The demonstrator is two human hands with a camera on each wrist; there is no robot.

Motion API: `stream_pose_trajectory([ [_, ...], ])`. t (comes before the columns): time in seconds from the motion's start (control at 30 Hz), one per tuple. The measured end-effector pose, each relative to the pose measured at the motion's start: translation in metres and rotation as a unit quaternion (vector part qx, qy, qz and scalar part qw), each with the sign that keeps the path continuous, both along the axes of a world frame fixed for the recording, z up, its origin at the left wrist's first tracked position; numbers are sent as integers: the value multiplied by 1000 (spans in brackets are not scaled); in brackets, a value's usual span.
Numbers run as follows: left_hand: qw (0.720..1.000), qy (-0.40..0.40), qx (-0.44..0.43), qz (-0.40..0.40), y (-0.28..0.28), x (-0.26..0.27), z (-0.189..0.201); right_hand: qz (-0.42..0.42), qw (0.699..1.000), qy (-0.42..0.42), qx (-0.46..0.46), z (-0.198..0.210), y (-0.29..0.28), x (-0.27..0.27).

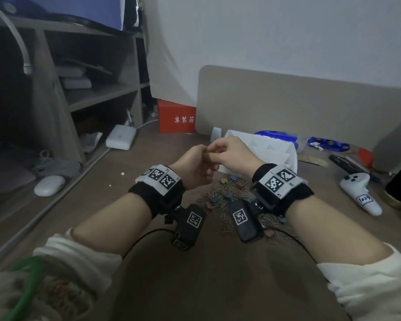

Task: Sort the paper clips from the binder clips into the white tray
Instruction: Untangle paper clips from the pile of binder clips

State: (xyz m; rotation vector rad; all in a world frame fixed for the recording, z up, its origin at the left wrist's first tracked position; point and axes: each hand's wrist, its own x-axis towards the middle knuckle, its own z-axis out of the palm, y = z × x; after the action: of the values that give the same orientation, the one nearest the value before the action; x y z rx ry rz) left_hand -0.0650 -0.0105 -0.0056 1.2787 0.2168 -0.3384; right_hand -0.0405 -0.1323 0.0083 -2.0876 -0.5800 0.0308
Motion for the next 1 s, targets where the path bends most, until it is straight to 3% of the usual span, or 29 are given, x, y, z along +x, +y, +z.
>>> stream_pose_trajectory([
  [0.17,999,28,-16,-15,0,30,-10,25,1000,-1,-5,0,-13,26],
  [0.37,999,40,17,4,12,54,-13,48,988,41,-144,-11,-33,47],
  [0.5,999,53,13,0,9,43,-19,109,939,67,-319,-16,-32,38],
  [0.6,999,49,10,-9,6,30,-21,143,905,49,-398,-12,-28,19],
  [1.0,999,11,-29,-24,-3,-8,-27,113,908,3,-403,-14,-28,-36],
])
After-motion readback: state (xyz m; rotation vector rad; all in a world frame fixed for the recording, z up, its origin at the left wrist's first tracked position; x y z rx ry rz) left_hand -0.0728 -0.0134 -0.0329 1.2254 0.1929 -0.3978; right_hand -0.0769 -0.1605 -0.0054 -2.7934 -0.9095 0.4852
